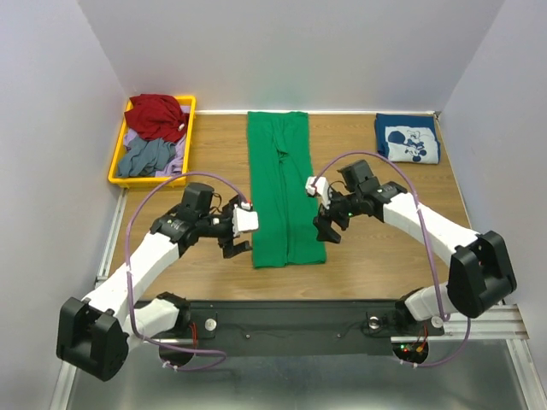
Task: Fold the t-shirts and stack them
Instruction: Fold the tshirt
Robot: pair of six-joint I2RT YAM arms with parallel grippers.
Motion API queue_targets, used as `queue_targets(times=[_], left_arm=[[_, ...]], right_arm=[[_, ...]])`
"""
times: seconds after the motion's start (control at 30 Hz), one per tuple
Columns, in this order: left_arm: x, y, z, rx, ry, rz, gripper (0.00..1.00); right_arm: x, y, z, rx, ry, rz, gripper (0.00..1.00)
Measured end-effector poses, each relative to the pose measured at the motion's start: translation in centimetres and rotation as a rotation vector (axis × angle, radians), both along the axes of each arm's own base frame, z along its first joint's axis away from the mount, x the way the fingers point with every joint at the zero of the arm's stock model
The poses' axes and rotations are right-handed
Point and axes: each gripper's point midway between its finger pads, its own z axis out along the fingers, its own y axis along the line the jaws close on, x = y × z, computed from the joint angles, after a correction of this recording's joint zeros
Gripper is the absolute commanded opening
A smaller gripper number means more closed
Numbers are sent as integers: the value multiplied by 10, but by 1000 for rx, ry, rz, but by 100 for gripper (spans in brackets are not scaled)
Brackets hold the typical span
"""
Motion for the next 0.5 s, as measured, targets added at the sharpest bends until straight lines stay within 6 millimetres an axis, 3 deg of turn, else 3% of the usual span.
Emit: queue_targets(times=[0.07, 0.17, 0.2, 0.3, 0.4, 0.5], left_arm=[[-7, -3, -6, 4, -14, -28, 97], [-24, -4, -14, 18, -96, -90, 80], [-34, -9, -17, 21, -140, -137, 71], [-54, -19, -35, 58, -211, -249, 51], [-63, -22, -58, 113, -205, -304, 47], [-65, -26, -73, 166, -203, -334, 45]], right_arm=[[-2, -1, -9, -11, -15, 28, 98], [-25, -10, -26, -37, -90, 112, 96], [-43, -13, -33, -47, -129, 177, 95], [-73, -12, -49, -60, -220, 333, 83], [-89, -10, -64, -77, -277, 441, 74], [-93, -10, -77, -95, -342, 514, 69]])
